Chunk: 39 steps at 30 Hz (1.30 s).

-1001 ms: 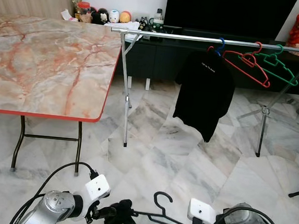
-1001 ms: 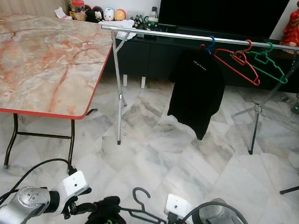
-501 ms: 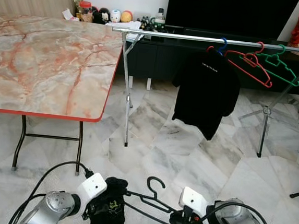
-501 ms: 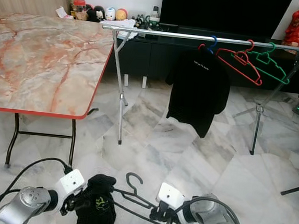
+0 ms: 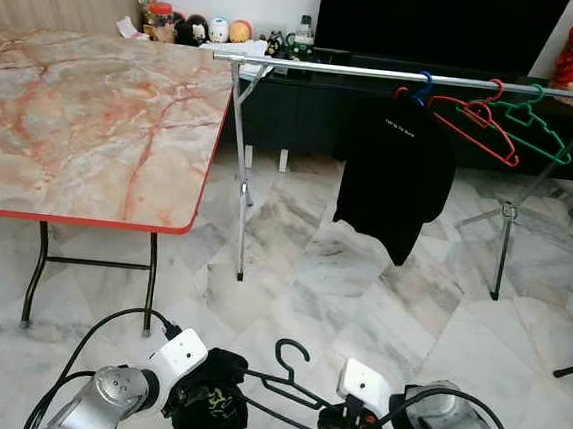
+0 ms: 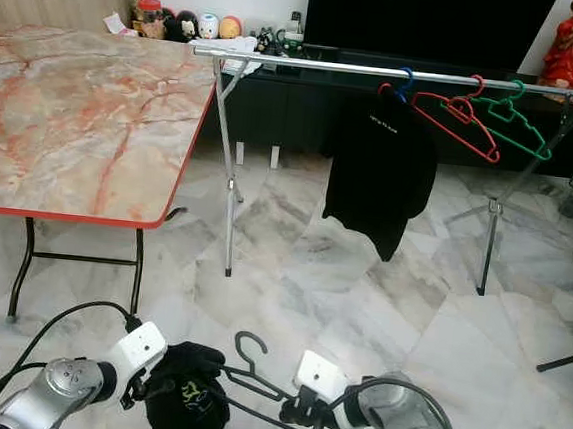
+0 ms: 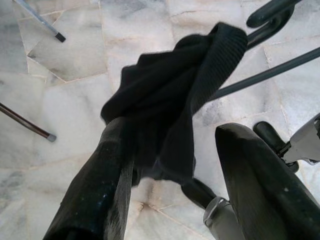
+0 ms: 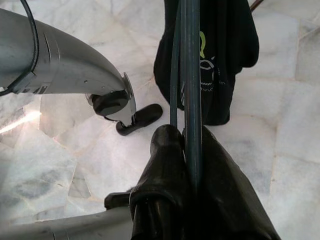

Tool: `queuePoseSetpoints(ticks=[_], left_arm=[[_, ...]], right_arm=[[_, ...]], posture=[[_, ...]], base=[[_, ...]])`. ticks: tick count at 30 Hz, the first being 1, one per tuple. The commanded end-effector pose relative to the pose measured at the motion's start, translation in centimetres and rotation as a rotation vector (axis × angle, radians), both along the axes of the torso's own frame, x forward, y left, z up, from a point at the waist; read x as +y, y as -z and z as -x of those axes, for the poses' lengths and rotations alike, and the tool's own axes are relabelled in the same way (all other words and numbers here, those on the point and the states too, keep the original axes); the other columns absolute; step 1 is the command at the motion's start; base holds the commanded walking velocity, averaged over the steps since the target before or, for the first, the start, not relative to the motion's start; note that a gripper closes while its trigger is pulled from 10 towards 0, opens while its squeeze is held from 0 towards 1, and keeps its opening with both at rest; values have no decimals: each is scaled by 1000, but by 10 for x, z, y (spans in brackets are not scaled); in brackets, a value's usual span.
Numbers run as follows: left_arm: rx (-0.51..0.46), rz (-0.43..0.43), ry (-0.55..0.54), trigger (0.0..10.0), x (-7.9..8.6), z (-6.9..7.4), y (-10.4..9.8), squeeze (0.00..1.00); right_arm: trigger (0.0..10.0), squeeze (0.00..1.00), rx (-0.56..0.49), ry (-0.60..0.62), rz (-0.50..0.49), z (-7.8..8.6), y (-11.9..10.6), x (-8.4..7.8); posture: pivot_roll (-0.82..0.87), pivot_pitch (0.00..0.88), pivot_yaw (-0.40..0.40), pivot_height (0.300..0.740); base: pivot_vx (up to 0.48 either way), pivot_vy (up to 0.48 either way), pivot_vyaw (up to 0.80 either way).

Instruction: Hang hanger

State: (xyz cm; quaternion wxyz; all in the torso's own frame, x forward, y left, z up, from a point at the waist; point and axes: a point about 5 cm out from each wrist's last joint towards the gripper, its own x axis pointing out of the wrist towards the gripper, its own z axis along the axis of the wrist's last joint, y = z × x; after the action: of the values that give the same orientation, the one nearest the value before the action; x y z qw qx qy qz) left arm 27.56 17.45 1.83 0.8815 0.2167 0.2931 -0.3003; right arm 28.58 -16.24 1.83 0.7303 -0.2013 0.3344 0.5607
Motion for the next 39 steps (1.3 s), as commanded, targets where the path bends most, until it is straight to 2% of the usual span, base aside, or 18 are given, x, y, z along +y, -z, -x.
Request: queuePoseSetpoints(ticks=[1, 12, 13, 14, 15, 16, 39], left_arm=[[2, -28, 9, 10000, 1, -1, 2, 0], [-22, -73, -18, 10000, 1, -6, 5, 0], [-26, -71, -23, 9451, 0, -7, 5, 0], [-27, -72, -23, 4941, 0, -7, 5, 0], [-28, -72, -24, 1843, 0, -7, 5, 0], [-28, -71, -24, 0, 0, -7, 5, 0], [-61, -103, -87, 0, 0, -13, 6, 0]], right_arm=[[0, 0, -59, -3, -66, -10, -13, 7], [0, 0, -54, -32, -86, -9, -14, 10], [0, 0, -53, -35, -88, -9, -14, 10], [0, 0, -54, -35, -88, -9, -14, 10], [0, 0, -54, -35, -89, -9, -15, 10], [0, 0, -54, -35, -90, -9, -15, 10], [0, 0, -40, -29, -121, -9, -15, 14]], posture=[[69, 70, -33, 740], [65, 62, -31, 740], [65, 62, -31, 740], [60, 66, -33, 740], [60, 66, -33, 740], [60, 66, -33, 740], [62, 82, -36, 740]], base=[[0, 0, 0], [0, 0, 0], [0, 0, 0], [0, 0, 0], [0, 0, 0], [0, 0, 0], [0, 0, 0]])
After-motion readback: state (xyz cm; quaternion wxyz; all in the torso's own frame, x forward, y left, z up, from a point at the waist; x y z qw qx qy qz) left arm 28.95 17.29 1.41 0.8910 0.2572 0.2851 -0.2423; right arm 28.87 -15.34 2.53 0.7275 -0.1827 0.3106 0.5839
